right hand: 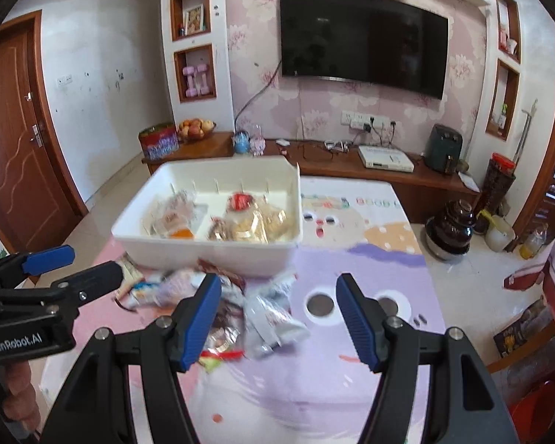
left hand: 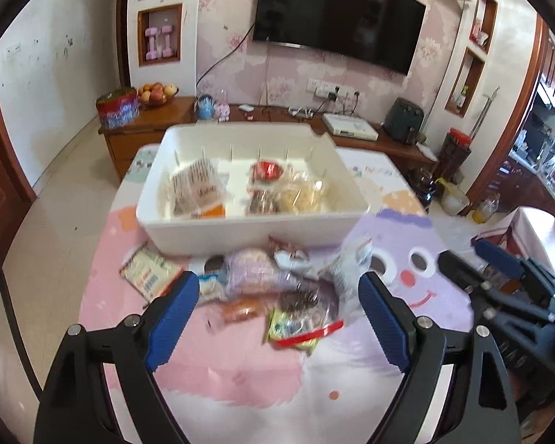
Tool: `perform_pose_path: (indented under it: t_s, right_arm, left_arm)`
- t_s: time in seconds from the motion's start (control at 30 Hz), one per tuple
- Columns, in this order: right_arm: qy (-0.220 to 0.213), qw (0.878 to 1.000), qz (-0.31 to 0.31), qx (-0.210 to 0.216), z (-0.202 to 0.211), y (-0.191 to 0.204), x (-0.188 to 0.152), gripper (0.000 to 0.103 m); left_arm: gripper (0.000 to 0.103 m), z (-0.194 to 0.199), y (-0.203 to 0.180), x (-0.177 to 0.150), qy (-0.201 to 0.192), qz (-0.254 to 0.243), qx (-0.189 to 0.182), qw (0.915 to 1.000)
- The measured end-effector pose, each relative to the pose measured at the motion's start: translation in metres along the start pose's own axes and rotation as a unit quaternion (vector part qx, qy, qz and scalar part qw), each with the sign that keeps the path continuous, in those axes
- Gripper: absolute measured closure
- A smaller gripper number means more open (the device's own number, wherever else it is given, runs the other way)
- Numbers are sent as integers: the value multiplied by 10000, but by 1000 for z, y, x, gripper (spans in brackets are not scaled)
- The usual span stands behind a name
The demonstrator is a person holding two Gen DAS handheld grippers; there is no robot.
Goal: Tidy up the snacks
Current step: 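Withdraw both tools from the tray toward the remaining snack pile, then grasp the white printed snack bag with the right tool while the left tool grasps the chocolate-wafer packet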
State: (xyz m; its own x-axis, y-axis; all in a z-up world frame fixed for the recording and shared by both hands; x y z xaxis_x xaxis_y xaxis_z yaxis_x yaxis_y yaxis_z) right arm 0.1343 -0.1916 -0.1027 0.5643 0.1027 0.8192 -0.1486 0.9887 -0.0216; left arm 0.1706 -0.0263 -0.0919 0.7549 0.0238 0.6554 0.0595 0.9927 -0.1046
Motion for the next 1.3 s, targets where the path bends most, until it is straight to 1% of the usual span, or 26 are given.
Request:
perform_pose_path:
  t_s: [0.1,0.2,0.33,0.43,0.5,0.63,0.7,0.83,0.93,1.03,1.13,1.17,1.23,1.3]
  right_arm:
    - [135,9999,-97,6,-10,-14,-16,38]
    - [362,9991,-204,-40,-25,-25,-31,38]
    - [655,9968,-458,63,-44,-40,-48,38]
    - [823,9953,-499,34,-57,-46,-58,38]
    - [948,9937,-574,147,-67,-47,-62,38]
    - [1150,9879,-905,504,-88,-50,-63,38]
    - [1158,9865,-966,645,-97,-48,-57,38]
    - [1252,9858,-795,789,-116,-35,-44,38]
    - [1450,9840,-572,860,-137,-22,-40,37]
    - [1665,9818,-399,818,-153,-11,-41,37]
    - [1930,9758,-480,909,-168,-9,-48,37]
    - [1979,9749,-533,874,-172,-10,-51,38]
    - [1911,9745,-714,937,-174,-16,-54,46]
    - [1844,9744,-829,979,-172,-23,-55,48]
  left_arm:
    - [16,-16,1,-17,137,-102,94,9998]
    - [16,-36,0,-34,393,-200,132,9989]
    - [16,-62,-2,-56,798,-268,30,9964]
    - [16,-76,-8,-70,981,-343,-31,9946]
    - [16,-86,-12,-76,1093,-378,-74,9933]
    - [16,-107,-20,-78,1212,-411,-130,9917]
    - [16,-118,-23,-79,1281,-393,-130,9909]
    - [16,-134,-24,-82,1365,-335,-115,9900]
    - [16,-140,-23,-83,1420,-284,-102,9894]
    - [16,-143,-21,-84,1451,-239,-113,9891]
    - [16,-149,-20,-84,1489,-191,-117,9886]
    - [16,-150,-20,-84,1503,-165,-138,9884]
    - [16,-154,-21,-79,1500,-115,-163,9885]
    - [16,-156,-22,-74,1474,-82,-188,9889]
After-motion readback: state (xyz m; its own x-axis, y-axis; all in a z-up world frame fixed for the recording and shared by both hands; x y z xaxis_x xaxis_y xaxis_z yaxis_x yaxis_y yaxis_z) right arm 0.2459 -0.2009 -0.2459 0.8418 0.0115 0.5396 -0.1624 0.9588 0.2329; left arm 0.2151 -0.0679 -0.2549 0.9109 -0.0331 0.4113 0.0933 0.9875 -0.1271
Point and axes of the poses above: each gripper's, at about its wrist camera, not at the fingertips, and z roughly against the way its jaws point, y to its left, x to its top, the point moved 5 cm from there along -z, roughly the way its jaws point, and after that the axes turned 4 degrees about x, right-handed, at the moved point
